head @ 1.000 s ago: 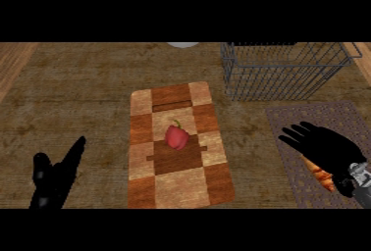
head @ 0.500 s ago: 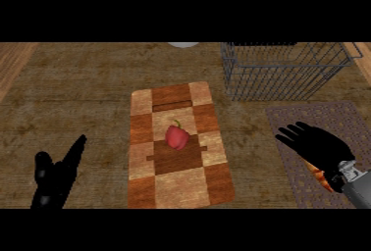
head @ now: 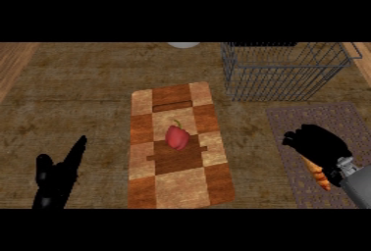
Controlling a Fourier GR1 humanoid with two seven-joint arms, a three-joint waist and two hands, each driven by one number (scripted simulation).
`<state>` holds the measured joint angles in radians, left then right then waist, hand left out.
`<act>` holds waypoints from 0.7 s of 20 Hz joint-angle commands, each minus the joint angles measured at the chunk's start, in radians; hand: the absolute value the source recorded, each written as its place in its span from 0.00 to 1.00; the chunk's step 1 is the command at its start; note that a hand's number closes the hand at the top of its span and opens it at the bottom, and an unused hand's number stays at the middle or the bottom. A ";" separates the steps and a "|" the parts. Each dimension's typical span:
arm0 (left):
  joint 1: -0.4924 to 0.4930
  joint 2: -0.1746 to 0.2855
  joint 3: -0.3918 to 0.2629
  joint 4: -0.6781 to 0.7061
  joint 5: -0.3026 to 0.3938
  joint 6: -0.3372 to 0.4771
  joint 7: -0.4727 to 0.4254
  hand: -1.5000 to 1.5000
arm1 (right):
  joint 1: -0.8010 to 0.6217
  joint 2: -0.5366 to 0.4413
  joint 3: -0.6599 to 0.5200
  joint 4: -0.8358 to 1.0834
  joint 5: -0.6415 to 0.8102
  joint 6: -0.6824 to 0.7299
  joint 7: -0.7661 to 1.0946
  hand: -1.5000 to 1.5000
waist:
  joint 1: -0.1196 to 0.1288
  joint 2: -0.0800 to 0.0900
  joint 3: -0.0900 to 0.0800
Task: Pick the croissant from the placemat and place it in the basket
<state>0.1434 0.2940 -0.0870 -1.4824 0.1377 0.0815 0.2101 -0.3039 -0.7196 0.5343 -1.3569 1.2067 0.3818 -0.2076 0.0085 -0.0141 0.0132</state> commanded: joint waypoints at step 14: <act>0.034 -0.013 0.012 0.013 -0.001 -0.015 0.051 0.50 | -0.005 0.563 -0.094 -0.003 -0.022 0.042 0.408 1.00 | -0.019 0.012 -0.012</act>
<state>0.1635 0.2952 -0.0637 -1.5099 0.1241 0.0746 0.2292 -0.3287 -0.4209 0.4794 -1.3398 1.2426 0.4104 -0.0089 -0.0063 -0.0185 -0.0001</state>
